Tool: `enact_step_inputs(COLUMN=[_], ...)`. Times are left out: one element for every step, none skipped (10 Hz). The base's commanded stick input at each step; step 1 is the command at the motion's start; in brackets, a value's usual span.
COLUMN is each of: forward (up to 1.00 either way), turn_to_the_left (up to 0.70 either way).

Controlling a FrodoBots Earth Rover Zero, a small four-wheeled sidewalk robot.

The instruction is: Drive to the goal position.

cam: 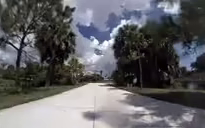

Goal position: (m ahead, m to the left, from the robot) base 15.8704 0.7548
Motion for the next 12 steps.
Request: enact_step_inputs(forward=[0.7,0.7,0.7,0.7,0.7,0.7,0.7,0.7,0.7,0.7,0.7,0.7], turn_to_the_left=[0.0,0.0,0.0,0.0,0.0,0.0,0.0,0.0,0.17,0.35,0.35,0.35])
